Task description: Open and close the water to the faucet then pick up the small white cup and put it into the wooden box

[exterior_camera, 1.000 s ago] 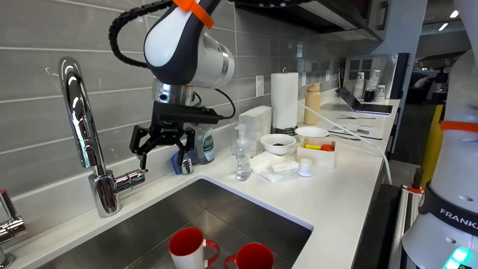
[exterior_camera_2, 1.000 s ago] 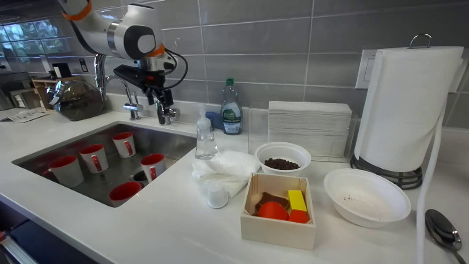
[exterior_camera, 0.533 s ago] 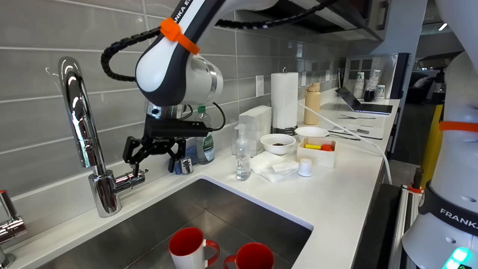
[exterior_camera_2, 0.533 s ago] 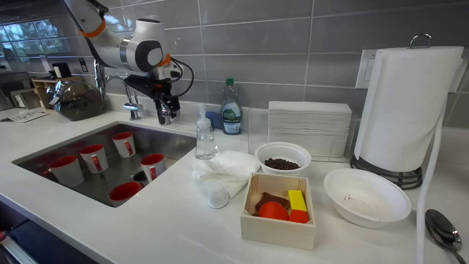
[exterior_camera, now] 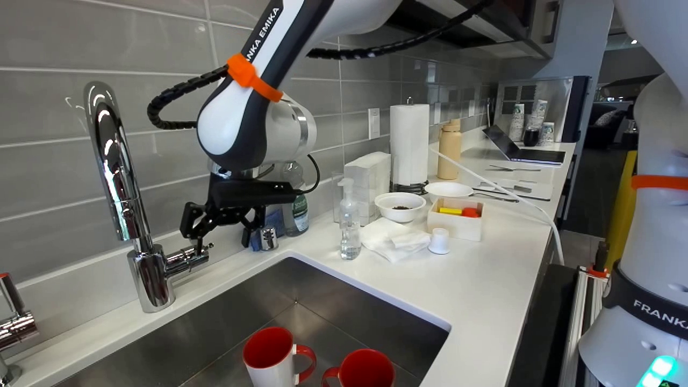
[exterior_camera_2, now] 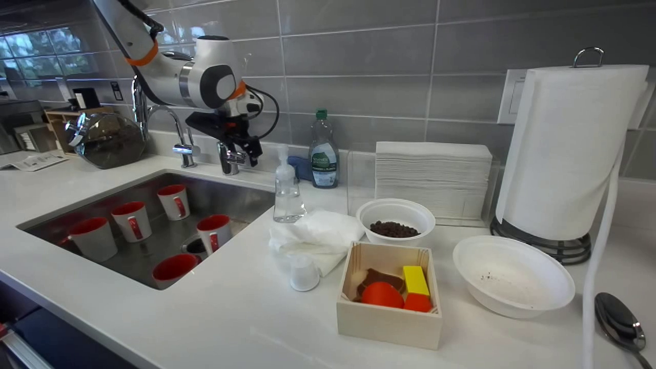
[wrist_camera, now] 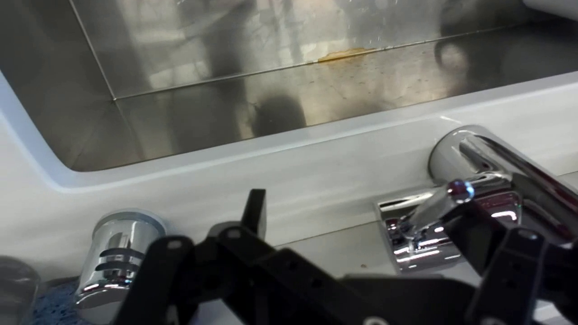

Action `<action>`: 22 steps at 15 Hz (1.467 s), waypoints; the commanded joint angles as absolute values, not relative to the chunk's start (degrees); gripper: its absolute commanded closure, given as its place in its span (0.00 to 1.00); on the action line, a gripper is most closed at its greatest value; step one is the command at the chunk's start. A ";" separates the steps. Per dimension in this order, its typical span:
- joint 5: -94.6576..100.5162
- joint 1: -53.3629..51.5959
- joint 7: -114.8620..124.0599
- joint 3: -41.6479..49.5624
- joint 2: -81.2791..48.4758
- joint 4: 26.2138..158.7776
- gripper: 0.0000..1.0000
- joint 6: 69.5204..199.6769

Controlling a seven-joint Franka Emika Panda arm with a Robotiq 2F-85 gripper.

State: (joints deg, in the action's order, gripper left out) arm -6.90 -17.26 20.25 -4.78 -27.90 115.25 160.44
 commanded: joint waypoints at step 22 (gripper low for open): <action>1.19 -23.40 29.58 5.37 -29.21 113.86 0.00 160.82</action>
State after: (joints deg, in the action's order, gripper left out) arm -0.85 -22.84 27.46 3.65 -28.77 114.06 160.59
